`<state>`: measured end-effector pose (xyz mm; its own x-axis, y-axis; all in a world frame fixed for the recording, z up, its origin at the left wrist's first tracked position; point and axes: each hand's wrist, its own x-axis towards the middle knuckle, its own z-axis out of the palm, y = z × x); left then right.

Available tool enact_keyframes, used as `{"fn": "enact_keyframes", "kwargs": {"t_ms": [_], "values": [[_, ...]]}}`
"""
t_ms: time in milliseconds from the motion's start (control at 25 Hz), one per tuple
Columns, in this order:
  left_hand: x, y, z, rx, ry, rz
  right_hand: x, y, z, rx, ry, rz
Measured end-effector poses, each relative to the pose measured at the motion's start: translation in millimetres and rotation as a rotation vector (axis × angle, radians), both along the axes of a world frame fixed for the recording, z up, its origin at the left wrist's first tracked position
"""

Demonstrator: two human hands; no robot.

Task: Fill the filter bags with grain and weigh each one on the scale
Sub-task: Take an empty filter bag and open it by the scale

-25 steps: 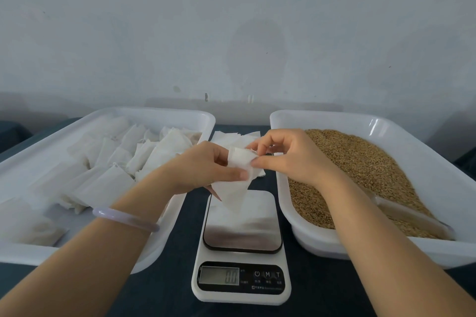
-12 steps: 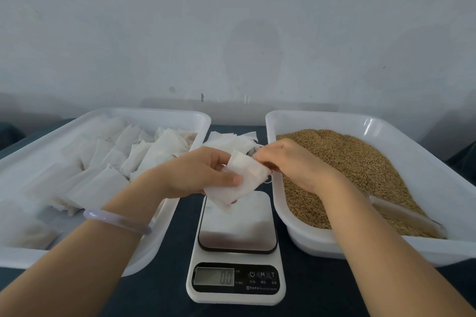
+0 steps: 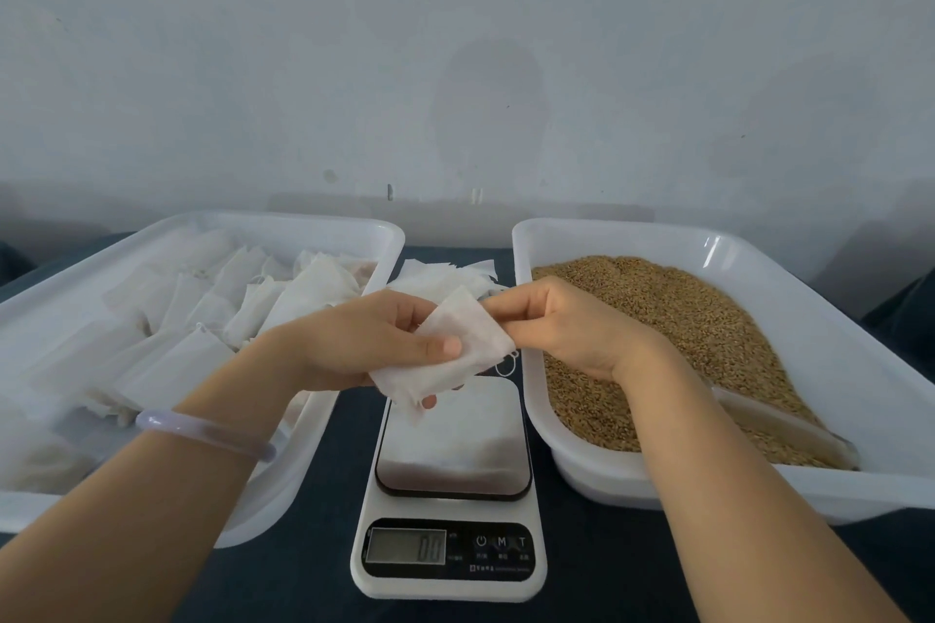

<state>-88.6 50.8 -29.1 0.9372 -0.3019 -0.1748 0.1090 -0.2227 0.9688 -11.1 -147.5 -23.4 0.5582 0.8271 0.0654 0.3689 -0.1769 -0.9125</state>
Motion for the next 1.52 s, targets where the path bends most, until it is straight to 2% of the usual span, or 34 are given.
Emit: {"fn": "enact_keyframes", "kwargs": {"t_ms": [40, 160, 200, 280, 440, 480, 560, 720, 880, 1080, 1320, 1520], "values": [[1, -1, -1, 0.04, -0.041, 0.036, 0, -1, 0, 0.007, 0.016, 0.007], [4, -2, -2, 0.315, -0.343, 0.254, 2, 0, 0, -0.034, 0.001, -0.052], [3, -3, -1, 0.354, -0.421, 0.283, 2, 0, 0, -0.041, -0.006, -0.078], [-1, -5, 3, 0.399, -0.452, 0.23, 0, 2, 0, -0.051, -0.033, -0.112], [1, -15, 0, 0.86, -0.435, 0.172, -5, 7, 1, -0.043, -0.089, -0.131], [3, -18, -1, 0.911, -0.457, 0.196, -6, 7, 2, -0.03, -0.075, -0.13], [4, -18, -2, 0.848, -0.424, 0.212, -6, 6, 3, 0.012, -0.024, -0.13], [-1, -14, 2, 0.319, -0.196, 0.19, -6, 8, -3, 0.028, -0.226, -0.164], [0, -12, 4, 0.133, -0.082, 0.094, -6, 8, -2, 0.192, -0.284, -0.214], [0, -12, 5, 0.086, -0.011, 0.005, -9, 9, -2, 0.27, -0.244, -0.151], [0, -14, 7, 0.089, -0.021, -0.021, -8, 10, -5, 0.134, -0.286, -0.048], [1, -11, 6, 0.088, -0.039, -0.028, -7, 10, -8, 0.13, -0.367, -0.07]]}}
